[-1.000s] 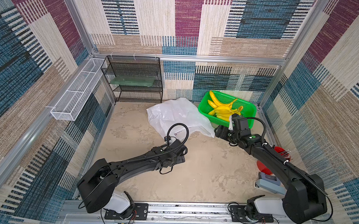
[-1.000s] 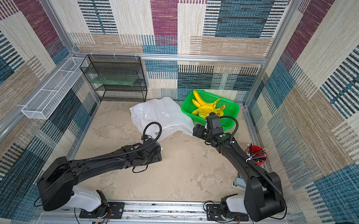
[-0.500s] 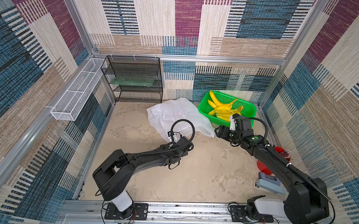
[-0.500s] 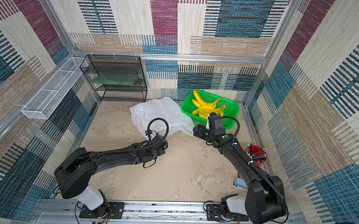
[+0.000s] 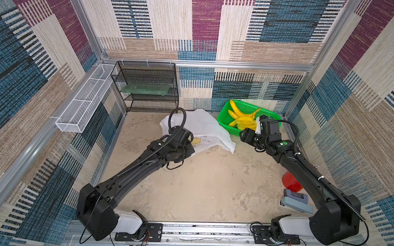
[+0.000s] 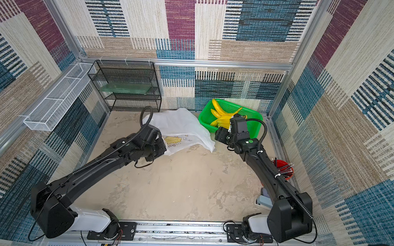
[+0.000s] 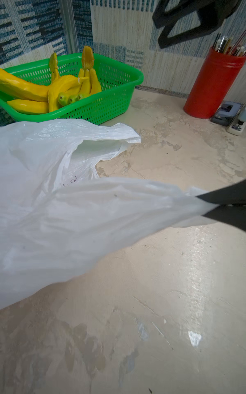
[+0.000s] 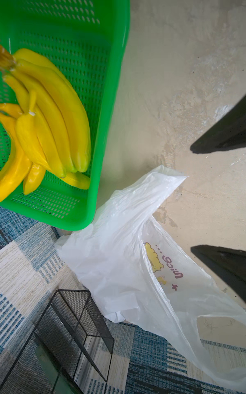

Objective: Place the banana into a plastic bag & tie a knot
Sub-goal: Pick up the plastic bag at the center of the board, then pick up the banana from the basket.

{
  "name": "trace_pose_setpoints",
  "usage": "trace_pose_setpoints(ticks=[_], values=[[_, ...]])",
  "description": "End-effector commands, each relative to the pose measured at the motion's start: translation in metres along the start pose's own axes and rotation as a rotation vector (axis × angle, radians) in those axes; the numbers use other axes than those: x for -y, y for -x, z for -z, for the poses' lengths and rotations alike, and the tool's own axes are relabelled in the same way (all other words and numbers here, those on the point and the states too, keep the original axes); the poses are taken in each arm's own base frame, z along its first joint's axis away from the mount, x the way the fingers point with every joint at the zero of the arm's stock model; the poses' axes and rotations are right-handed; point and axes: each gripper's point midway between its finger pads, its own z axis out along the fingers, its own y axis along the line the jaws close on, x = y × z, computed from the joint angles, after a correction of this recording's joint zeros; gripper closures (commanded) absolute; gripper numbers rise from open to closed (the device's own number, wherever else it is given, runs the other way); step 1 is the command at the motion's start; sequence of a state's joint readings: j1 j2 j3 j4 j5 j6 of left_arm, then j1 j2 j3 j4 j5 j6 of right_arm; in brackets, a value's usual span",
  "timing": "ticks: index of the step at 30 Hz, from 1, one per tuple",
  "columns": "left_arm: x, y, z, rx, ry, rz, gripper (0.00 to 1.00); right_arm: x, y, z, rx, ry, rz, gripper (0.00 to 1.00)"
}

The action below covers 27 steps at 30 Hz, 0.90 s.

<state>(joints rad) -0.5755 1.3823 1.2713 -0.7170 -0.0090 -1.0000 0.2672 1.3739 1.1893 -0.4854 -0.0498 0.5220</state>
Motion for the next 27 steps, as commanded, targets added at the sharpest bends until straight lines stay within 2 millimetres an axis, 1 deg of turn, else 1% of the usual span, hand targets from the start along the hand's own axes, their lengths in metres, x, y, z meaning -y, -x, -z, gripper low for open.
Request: trace_pose_setpoints(ticks=[1,3,6,9,11,13,15,17,20,21,24,27], values=[[-0.007,-0.022,0.02,-0.205,0.014,-0.06,1.0,0.015,0.023,0.002,0.056,-0.089,-0.002,0.3],[0.0,-0.017,0.029,-0.226,-0.002,-0.068,1.0,0.027,0.04,0.0,0.086,-0.143,-0.038,0.28],[0.012,-0.013,0.039,-0.245,-0.027,-0.08,1.0,0.054,0.062,-0.008,0.11,-0.245,-0.105,0.27],[0.019,-0.013,0.047,-0.262,-0.055,-0.09,1.0,0.085,0.08,-0.022,0.113,-0.327,-0.164,0.27],[0.019,-0.014,0.05,-0.27,-0.059,-0.104,1.0,0.11,0.092,-0.032,0.106,-0.392,-0.205,0.27],[0.02,-0.016,0.053,-0.28,-0.066,-0.115,1.0,0.129,0.104,-0.043,0.102,-0.435,-0.195,0.27],[0.021,-0.018,0.055,-0.292,-0.083,-0.126,1.0,0.138,0.115,-0.06,0.108,-0.439,-0.119,0.27],[0.023,-0.019,0.059,-0.299,-0.091,-0.138,1.0,0.148,0.122,-0.078,0.1,-0.439,-0.034,0.27],[0.025,-0.019,0.064,-0.3,-0.101,-0.15,1.0,0.169,0.125,-0.098,0.051,-0.43,-0.056,0.27],[0.026,-0.019,0.066,-0.302,-0.106,-0.15,1.0,0.173,0.127,-0.106,0.038,-0.417,-0.062,0.27],[0.025,-0.022,0.066,-0.313,-0.111,-0.143,1.0,0.175,0.133,-0.127,0.019,-0.405,-0.028,0.29],[0.025,-0.022,0.067,-0.313,-0.112,-0.135,1.0,0.185,0.127,-0.148,-0.028,-0.429,-0.035,0.35]])
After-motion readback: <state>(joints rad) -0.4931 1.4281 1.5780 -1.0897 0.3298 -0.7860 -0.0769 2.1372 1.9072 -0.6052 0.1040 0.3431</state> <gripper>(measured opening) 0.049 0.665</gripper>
